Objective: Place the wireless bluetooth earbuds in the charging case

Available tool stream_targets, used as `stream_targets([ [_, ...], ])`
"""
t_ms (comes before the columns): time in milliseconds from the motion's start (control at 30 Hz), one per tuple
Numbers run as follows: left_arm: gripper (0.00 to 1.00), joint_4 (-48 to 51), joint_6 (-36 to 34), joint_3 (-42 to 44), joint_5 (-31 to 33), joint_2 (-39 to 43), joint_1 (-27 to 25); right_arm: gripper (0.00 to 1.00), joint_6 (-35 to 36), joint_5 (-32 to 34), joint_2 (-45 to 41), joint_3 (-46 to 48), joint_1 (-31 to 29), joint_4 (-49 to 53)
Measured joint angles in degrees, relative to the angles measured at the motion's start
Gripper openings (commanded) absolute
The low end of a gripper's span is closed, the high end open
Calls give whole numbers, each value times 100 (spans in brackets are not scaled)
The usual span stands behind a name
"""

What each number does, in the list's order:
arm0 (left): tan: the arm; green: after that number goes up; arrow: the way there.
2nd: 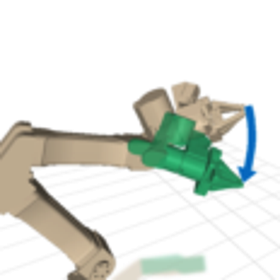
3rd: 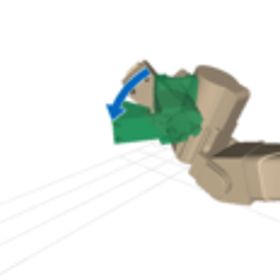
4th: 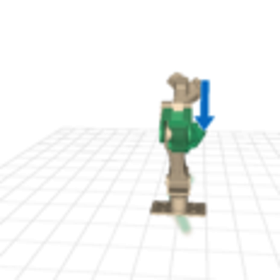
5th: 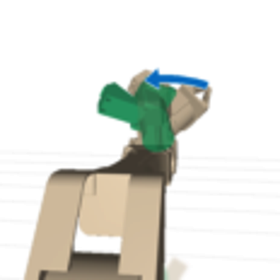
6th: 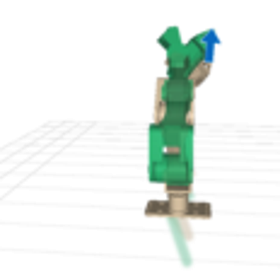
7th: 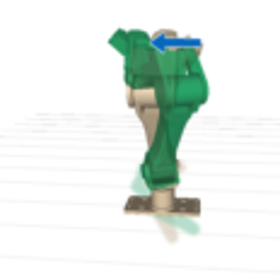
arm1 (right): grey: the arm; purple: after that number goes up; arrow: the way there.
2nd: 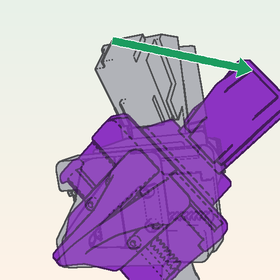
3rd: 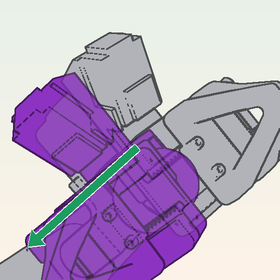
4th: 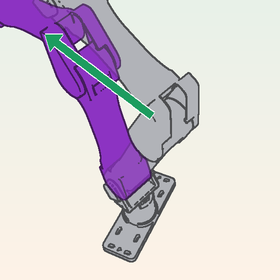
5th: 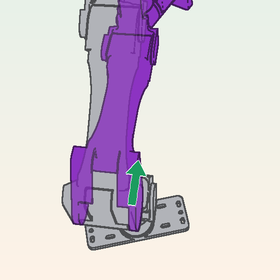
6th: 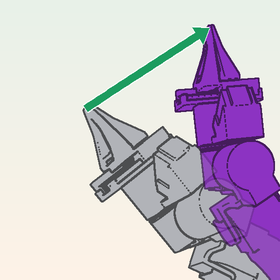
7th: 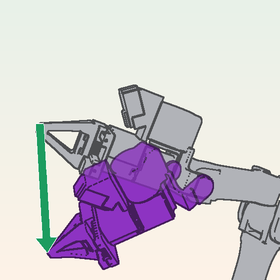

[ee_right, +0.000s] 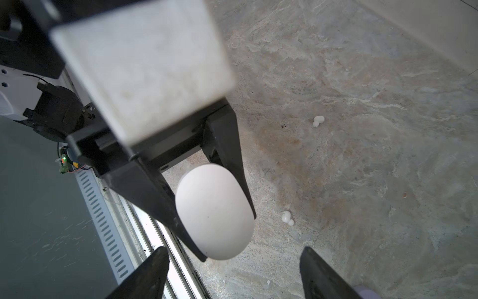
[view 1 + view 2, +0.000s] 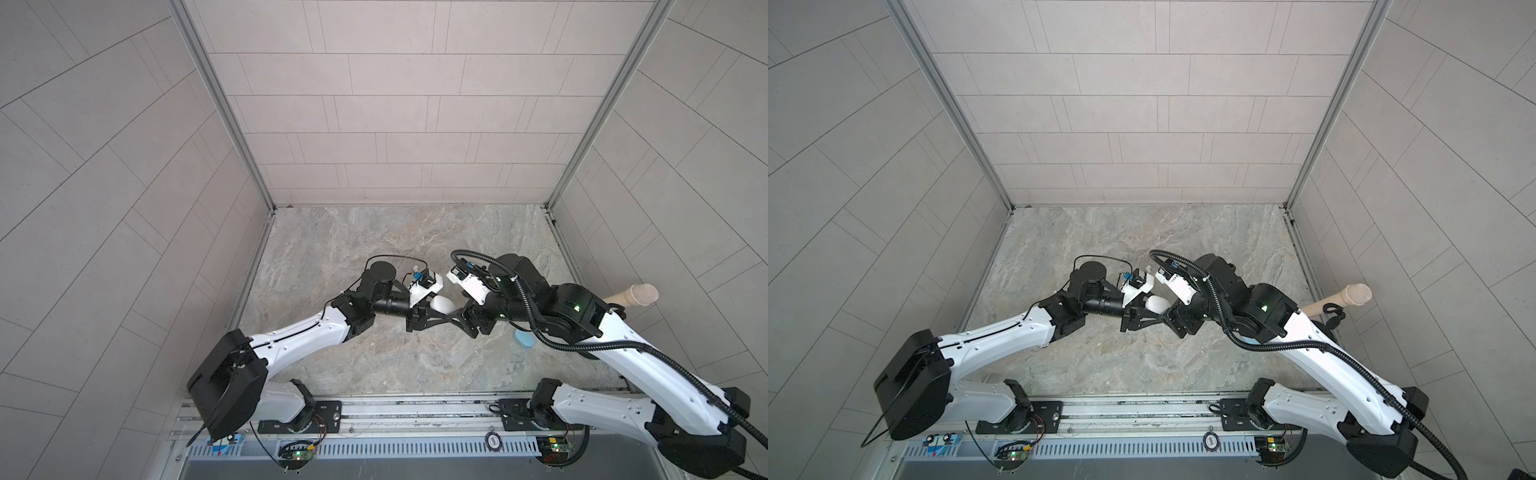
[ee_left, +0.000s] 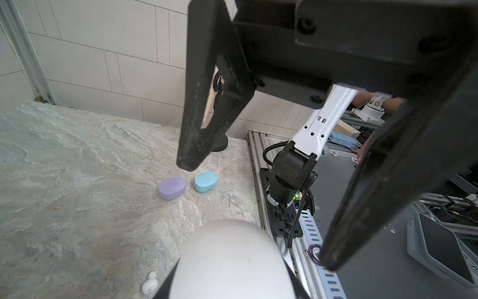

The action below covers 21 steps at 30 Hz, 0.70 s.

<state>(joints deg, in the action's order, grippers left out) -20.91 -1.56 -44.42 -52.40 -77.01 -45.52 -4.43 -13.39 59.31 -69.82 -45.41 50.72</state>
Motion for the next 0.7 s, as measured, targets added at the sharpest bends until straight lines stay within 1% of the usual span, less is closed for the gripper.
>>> stream_targets([
  [500,12,118,-26,0,-24,94,2,81,101,236,136,0,-72,-55],
  [700,12,131,-35,11,63,96,2,80,87,481,160,-4,-120,-57],
])
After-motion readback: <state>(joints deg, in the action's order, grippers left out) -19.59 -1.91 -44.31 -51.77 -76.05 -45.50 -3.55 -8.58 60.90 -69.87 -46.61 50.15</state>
